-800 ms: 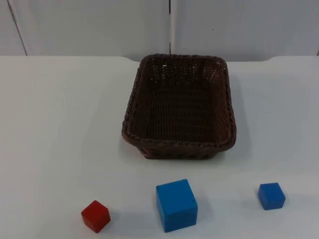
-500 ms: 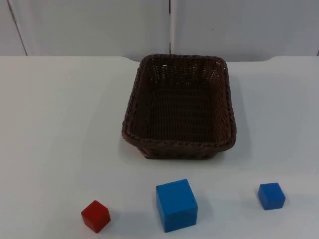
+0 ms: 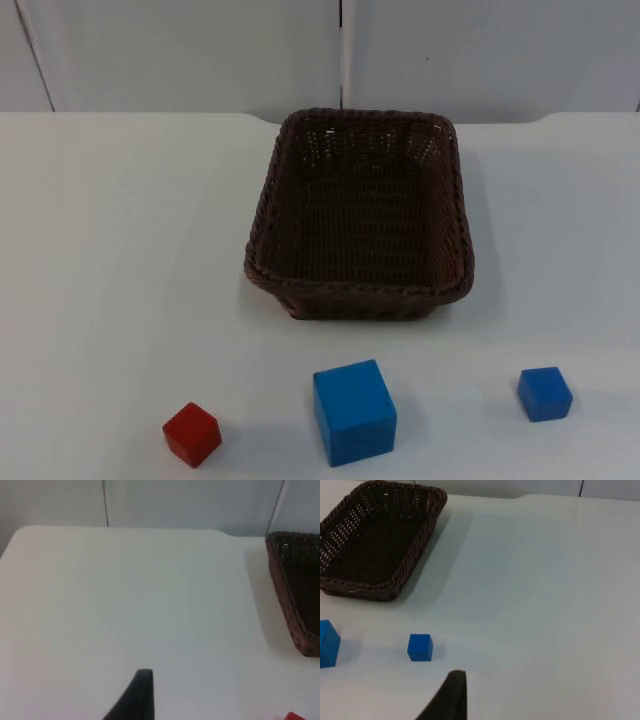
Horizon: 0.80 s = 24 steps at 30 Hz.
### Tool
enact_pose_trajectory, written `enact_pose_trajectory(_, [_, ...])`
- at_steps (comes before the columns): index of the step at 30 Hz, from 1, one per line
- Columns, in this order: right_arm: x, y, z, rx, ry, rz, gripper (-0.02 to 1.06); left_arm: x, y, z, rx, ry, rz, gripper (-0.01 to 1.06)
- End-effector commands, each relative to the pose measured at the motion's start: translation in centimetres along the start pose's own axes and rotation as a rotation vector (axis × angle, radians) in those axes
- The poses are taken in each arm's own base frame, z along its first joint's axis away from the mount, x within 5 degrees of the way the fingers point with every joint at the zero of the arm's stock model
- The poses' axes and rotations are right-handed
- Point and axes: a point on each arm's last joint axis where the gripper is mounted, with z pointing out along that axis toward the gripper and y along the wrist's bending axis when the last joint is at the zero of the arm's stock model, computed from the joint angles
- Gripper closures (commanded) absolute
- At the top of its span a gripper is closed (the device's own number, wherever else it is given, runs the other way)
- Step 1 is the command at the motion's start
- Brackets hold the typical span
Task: Pick up the basket with the left hand and place the largest block into the basket with the right hand.
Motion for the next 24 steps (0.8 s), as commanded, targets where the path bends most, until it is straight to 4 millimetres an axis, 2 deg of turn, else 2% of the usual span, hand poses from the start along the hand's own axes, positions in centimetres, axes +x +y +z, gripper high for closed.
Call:
enact_pose_trajectory(1, [0.0, 0.0, -0.1, 0.007, -0.009, 0.003, -0.01, -0.6, -0.1, 0.1, 0.01, -0.033, -0.011, 0.0])
enact_pose_trajectory(13, [0.0, 0.0, -0.1, 0.007, -0.009, 0.003, -0.01, -3.0, -0.2, 0.4, 0.01, -0.081, -0.004, 0.0])
enact_pose_trajectory(24, [0.0, 0.0, -0.1, 0.007, -0.009, 0.003, -0.01, -6.3, -0.4, 2.3, 0.028, -0.065, -0.008, 0.0])
